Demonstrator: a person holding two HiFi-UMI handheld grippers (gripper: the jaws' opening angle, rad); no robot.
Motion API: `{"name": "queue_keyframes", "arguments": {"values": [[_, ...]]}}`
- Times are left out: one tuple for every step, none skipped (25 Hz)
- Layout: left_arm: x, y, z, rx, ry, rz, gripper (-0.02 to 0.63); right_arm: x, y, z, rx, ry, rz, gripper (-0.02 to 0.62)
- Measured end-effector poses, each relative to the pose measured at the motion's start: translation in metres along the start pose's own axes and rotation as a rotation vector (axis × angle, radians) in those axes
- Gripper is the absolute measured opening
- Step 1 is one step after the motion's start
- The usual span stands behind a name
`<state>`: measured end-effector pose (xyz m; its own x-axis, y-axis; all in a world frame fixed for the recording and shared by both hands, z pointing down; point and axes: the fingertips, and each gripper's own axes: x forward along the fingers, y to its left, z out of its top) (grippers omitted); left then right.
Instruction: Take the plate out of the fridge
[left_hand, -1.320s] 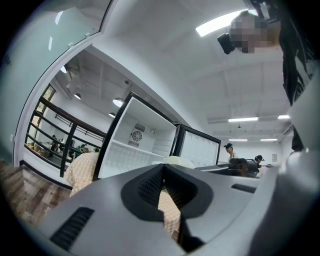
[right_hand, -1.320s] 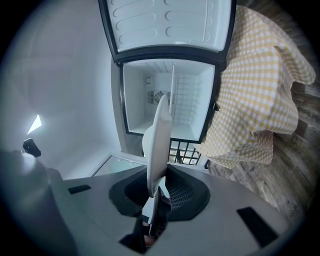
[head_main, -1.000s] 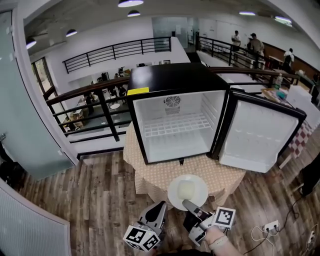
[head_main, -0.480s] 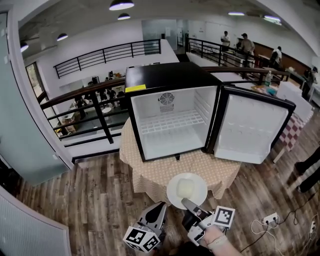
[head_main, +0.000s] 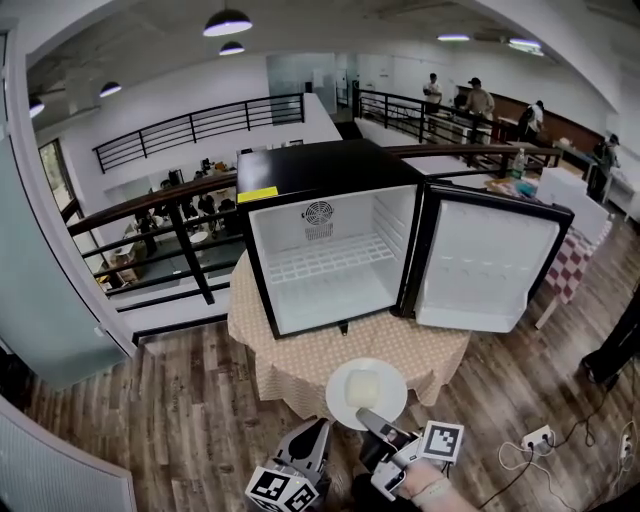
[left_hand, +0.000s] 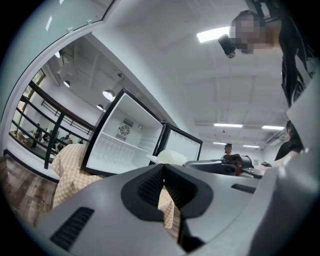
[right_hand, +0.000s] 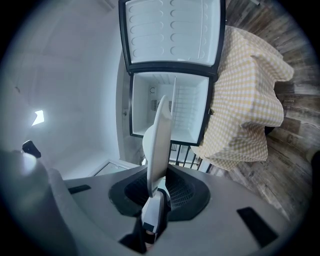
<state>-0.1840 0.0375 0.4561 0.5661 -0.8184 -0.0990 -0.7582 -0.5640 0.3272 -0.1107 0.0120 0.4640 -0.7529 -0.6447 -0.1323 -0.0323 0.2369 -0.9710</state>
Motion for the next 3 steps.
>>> {"name": "queue_keyframes", "arguments": {"values": [[0.0012,0.0008,-0.0016,-0.003,0.003,-0.002,0.008,0.0017,-0.0007,0.0009,0.0,-0.001,0.002,0.072],[0.0024,0.0016,-0.003,-0.005,0.007,-0.004,0.008,0.0035,-0.0015,0.0017,0.001,-0.002,0.004,0.072],[0.0036,0.0026,-0.0045,-0.008,0.011,-0.006,0.008,0.0055,-0.0024,0.0025,0.003,-0.003,0.006,0.072]]}}
